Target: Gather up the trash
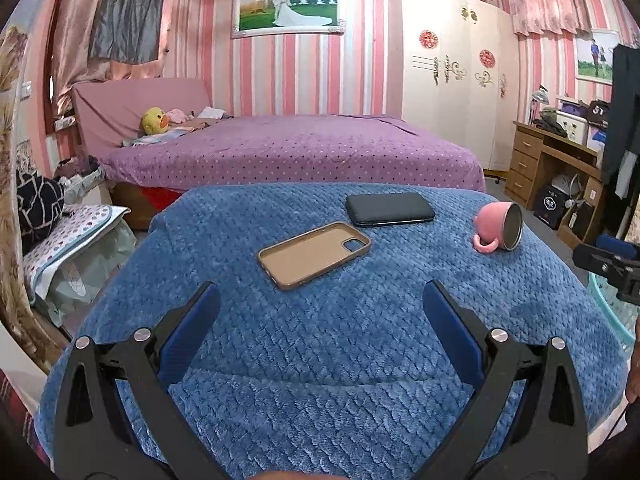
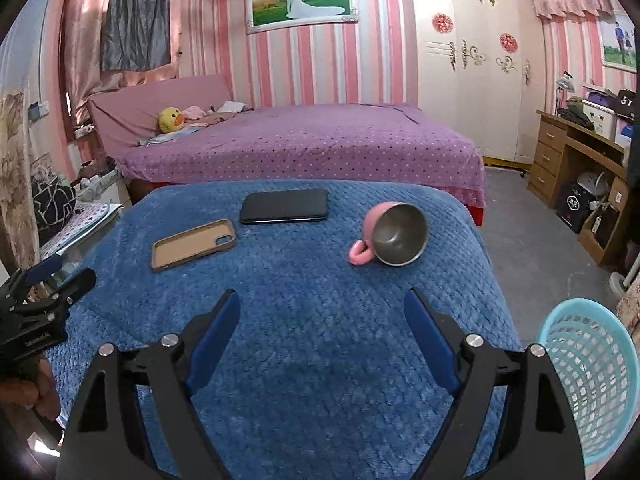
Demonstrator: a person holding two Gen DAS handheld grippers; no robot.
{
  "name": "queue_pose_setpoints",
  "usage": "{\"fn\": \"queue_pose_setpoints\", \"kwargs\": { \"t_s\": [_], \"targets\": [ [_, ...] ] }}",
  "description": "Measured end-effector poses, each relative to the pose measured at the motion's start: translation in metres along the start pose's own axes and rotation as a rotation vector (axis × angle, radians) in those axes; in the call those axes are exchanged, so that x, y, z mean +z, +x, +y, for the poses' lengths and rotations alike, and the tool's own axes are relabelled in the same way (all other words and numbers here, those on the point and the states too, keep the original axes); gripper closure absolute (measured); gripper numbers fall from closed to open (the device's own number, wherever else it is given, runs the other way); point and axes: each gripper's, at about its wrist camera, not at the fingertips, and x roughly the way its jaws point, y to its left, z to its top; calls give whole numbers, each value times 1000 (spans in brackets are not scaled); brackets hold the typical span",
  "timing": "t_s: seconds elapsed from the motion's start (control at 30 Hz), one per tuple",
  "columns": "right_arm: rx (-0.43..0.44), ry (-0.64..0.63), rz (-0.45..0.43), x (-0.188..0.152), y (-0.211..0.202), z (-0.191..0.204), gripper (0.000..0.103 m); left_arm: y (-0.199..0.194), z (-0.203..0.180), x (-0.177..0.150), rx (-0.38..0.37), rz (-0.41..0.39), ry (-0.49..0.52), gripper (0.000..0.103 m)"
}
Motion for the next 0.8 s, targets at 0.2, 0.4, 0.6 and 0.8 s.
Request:
{"fn": "queue_pose_setpoints", "kwargs": {
  "t_s": [0.2,0.4,0.6,0.8],
  "targets": [
    [-28,-18,-28,0,-10,-9,19,5,-3,0,-32,30,-41,5],
    [-25,-13,-38,0,-15,-17,19,7,-12,-1,-28,36,-21,5],
    [-47,-33,-91,1,-24,-15,19,9,-16,-1,-13,47,-10,5],
    [-41,-49,-106,2,-27,-12,18,10,-15,-1,-13,51,-16,5]
  ]
}}
